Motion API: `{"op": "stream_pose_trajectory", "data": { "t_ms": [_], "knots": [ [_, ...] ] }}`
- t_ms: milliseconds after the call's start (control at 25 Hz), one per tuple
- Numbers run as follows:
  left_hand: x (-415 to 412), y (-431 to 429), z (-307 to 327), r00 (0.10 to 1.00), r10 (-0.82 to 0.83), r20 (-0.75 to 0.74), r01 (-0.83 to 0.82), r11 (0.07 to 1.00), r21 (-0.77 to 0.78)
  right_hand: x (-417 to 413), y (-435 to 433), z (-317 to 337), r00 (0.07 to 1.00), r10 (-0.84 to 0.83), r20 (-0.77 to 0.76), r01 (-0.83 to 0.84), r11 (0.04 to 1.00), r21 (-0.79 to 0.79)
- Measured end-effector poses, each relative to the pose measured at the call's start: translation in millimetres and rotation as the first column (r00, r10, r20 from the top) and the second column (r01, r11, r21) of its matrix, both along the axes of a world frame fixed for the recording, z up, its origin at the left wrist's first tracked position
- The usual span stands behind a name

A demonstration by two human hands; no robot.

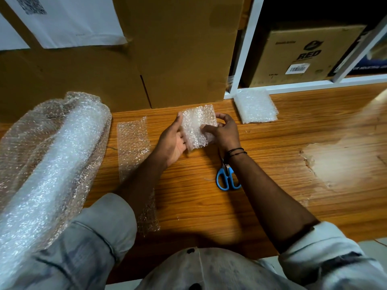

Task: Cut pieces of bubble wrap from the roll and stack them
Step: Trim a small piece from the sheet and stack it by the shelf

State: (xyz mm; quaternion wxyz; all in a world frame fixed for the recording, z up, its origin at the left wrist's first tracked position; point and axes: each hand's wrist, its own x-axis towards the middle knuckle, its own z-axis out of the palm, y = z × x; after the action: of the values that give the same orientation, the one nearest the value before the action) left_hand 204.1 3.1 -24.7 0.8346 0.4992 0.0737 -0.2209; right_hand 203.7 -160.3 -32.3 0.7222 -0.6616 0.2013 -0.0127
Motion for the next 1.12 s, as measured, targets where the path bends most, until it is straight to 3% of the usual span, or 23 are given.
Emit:
{"op": "stream_pose_trajectory", "data": {
  "t_ms": [120,360,560,760,960,1040,1120],
  "knots": [
    [-3.1,-17.5,8.1,0.999,-0.034,0.035,0.037,0.996,-0.085,-2.6,-4.9,-4.2,0.999,0.052,-0.009,-0.051,0.997,0.062],
    [2.4,-45.5,11.4,0.998,0.019,-0.063,-0.024,0.996,-0.088,-13.2,-15.5,-0.8,0.984,0.174,-0.039,-0.168,0.977,0.130],
    [4.4,-58.3,5.3,0.999,-0.005,-0.043,0.004,0.999,-0.040,-15.9,-36.8,10.2,0.973,0.225,-0.059,-0.208,0.955,0.212],
    [8.0,-55.5,-3.4,0.998,-0.007,0.067,-0.011,0.968,0.250,-5.4,-59.2,12.3,0.994,0.102,-0.041,-0.096,0.988,0.121],
    [-3.5,-50.2,-1.4,0.978,-0.042,0.203,-0.099,0.764,0.637,-0.9,-67.2,9.9,0.999,0.040,0.032,-0.037,0.996,-0.076],
    [-3.9,-46.9,-4.8,0.964,-0.058,0.261,-0.144,0.709,0.690,-2.5,-64.6,9.0,0.997,0.039,0.065,-0.030,0.991,-0.132],
    [-0.6,-44.6,-5.5,0.985,-0.034,0.170,-0.079,0.784,0.616,-3.7,-60.4,5.6,0.996,0.054,0.070,-0.042,0.986,-0.158]
  ]
}}
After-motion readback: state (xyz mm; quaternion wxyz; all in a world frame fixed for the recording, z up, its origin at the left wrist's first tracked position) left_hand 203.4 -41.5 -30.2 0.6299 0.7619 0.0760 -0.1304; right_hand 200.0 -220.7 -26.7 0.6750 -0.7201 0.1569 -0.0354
